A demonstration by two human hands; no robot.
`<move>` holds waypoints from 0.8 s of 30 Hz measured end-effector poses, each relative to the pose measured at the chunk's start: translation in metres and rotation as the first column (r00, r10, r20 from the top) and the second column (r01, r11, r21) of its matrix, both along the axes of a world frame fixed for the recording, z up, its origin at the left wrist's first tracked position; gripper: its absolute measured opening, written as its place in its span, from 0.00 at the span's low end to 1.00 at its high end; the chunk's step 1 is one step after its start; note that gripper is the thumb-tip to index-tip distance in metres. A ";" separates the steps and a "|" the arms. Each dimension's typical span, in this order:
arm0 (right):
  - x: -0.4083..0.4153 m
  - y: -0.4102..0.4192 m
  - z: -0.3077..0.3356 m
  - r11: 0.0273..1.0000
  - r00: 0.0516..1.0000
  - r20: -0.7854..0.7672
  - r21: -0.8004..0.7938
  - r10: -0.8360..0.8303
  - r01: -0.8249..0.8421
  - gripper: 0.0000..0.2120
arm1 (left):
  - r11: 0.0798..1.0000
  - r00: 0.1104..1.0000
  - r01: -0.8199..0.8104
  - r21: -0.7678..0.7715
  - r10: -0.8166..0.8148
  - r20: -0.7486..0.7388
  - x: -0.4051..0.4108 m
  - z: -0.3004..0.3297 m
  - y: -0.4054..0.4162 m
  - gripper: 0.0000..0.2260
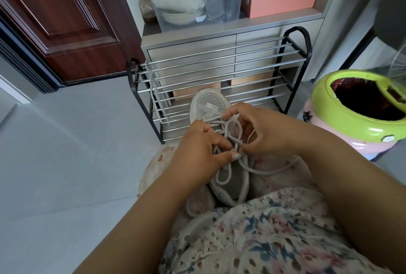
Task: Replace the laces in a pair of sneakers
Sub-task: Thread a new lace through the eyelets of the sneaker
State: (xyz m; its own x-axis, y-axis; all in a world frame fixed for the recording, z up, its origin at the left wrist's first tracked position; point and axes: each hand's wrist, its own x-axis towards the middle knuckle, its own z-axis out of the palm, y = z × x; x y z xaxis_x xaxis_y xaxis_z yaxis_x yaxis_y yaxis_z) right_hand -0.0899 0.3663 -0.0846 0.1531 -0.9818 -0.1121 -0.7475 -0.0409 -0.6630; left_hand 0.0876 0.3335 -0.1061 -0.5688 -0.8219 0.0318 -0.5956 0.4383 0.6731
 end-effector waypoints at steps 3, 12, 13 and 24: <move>-0.001 0.000 0.001 1.000 1.000 0.007 0.007 -0.008 0.008 0.33 | 1.000 1.000 0.017 -0.014 -0.017 0.018 0.003 -0.002 0.002 0.10; -0.003 0.002 0.001 0.998 0.998 0.061 0.050 -0.036 0.033 0.35 | 0.978 0.994 0.096 0.184 -0.085 -0.068 0.008 0.008 -0.001 0.07; -0.004 0.001 0.001 0.998 0.997 0.060 0.049 -0.043 0.040 0.35 | 0.976 0.992 0.112 0.189 -0.099 -0.077 0.009 0.010 0.001 0.08; -0.004 0.002 -0.001 0.998 0.995 0.073 0.023 -0.061 0.059 0.31 | 0.990 0.990 0.098 0.097 -0.087 -0.114 0.023 0.027 0.018 0.12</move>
State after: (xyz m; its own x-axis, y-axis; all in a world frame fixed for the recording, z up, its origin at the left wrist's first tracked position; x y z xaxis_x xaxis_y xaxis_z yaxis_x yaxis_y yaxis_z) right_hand -0.0940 0.3684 -0.0856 0.1025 -0.9871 -0.1233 -0.6975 0.0171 -0.7164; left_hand 0.1108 0.3517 -0.0788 -0.6402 -0.7681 0.0161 -0.4763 0.4133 0.7761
